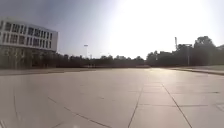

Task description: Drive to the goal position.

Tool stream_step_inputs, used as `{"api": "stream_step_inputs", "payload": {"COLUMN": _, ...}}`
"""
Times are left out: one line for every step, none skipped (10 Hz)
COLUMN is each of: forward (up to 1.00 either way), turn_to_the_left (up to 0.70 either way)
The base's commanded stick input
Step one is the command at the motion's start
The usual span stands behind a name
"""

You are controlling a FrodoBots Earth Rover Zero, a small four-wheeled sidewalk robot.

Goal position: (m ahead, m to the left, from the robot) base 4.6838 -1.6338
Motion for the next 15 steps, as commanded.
{"api": "stream_step_inputs", "payload": {"forward": 0.07, "turn_to_the_left": 0.01}}
{"api": "stream_step_inputs", "payload": {"forward": 0.07, "turn_to_the_left": 0.01}}
{"api": "stream_step_inputs", "payload": {"forward": 0.07, "turn_to_the_left": 0.01}}
{"api": "stream_step_inputs", "payload": {"forward": 0.07, "turn_to_the_left": 0.01}}
{"api": "stream_step_inputs", "payload": {"forward": 0.12, "turn_to_the_left": 0.01}}
{"api": "stream_step_inputs", "payload": {"forward": 0.31, "turn_to_the_left": 0.01}}
{"api": "stream_step_inputs", "payload": {"forward": 0.51, "turn_to_the_left": 0.02}}
{"api": "stream_step_inputs", "payload": {"forward": 0.70, "turn_to_the_left": 0.02}}
{"api": "stream_step_inputs", "payload": {"forward": 0.70, "turn_to_the_left": 0.01}}
{"api": "stream_step_inputs", "payload": {"forward": 0.70, "turn_to_the_left": 0.00}}
{"api": "stream_step_inputs", "payload": {"forward": 0.70, "turn_to_the_left": 0.01}}
{"api": "stream_step_inputs", "payload": {"forward": 0.70, "turn_to_the_left": 0.02}}
{"api": "stream_step_inputs", "payload": {"forward": 0.70, "turn_to_the_left": 0.00}}
{"api": "stream_step_inputs", "payload": {"forward": 0.70, "turn_to_the_left": 0.02}}
{"api": "stream_step_inputs", "payload": {"forward": 0.70, "turn_to_the_left": 0.02}}
